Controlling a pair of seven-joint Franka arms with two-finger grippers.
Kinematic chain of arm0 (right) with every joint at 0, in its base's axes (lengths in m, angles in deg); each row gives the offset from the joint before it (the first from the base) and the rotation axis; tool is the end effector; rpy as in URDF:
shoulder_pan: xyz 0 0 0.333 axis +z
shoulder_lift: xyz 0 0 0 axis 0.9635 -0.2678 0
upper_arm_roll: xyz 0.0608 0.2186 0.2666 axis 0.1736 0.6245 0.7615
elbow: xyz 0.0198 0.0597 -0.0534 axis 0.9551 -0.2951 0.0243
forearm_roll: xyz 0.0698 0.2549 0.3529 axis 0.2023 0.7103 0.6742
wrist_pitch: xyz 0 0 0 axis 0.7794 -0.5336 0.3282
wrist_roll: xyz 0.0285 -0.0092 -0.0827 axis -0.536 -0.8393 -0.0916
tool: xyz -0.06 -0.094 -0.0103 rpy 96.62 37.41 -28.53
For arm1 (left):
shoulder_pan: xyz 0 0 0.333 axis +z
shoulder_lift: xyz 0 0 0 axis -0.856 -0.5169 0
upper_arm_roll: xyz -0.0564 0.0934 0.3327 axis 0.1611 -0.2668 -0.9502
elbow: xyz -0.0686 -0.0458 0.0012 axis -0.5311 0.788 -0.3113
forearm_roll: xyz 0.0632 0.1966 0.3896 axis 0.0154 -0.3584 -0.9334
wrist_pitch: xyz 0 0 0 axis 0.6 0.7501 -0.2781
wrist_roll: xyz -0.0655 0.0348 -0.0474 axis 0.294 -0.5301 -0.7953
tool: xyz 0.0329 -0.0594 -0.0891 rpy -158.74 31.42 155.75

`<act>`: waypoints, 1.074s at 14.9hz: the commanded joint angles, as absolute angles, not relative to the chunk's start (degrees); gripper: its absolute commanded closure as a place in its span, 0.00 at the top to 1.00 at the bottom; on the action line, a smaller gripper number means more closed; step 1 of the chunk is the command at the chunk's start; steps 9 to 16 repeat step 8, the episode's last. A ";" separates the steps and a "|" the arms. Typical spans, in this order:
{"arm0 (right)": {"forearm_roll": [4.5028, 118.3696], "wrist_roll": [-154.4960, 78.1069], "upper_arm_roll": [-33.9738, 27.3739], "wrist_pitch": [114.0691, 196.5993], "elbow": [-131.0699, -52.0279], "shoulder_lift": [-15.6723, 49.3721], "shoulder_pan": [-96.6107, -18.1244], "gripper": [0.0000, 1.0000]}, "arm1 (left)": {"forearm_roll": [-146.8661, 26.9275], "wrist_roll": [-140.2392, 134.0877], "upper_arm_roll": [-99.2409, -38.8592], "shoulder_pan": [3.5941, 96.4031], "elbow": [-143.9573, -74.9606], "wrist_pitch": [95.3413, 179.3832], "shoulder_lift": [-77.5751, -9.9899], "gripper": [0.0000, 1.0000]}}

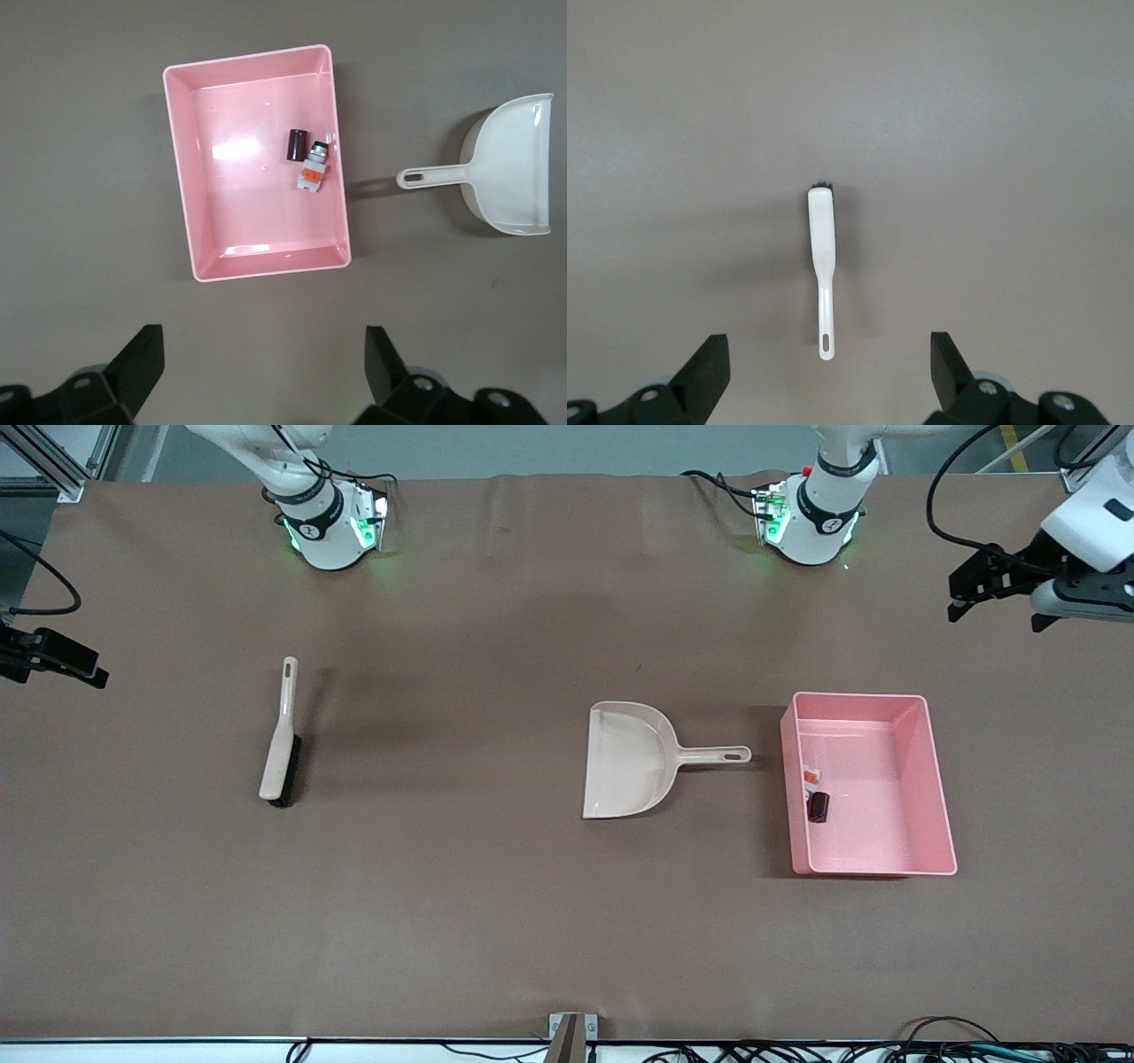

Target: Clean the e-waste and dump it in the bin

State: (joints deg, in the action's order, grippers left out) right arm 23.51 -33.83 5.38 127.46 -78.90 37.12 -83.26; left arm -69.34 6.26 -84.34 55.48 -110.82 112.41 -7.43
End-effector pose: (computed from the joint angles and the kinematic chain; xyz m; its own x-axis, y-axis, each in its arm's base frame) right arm 0.6156 -0.0631 0.6501 0.9957 -0.0860 -0.0334 -0.0856 -0.9962 0.0138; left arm 0.5373 -0.0617 0.6642 0.9867 -0.1599 0.0299 -0.1594 -0.9871 -0.0178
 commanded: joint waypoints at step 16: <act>22.92 -33.34 6.19 128.13 -80.77 38.12 -84.75 1.00 | -68.70 4.08 -84.82 56.24 -111.70 112.31 -6.47 1.00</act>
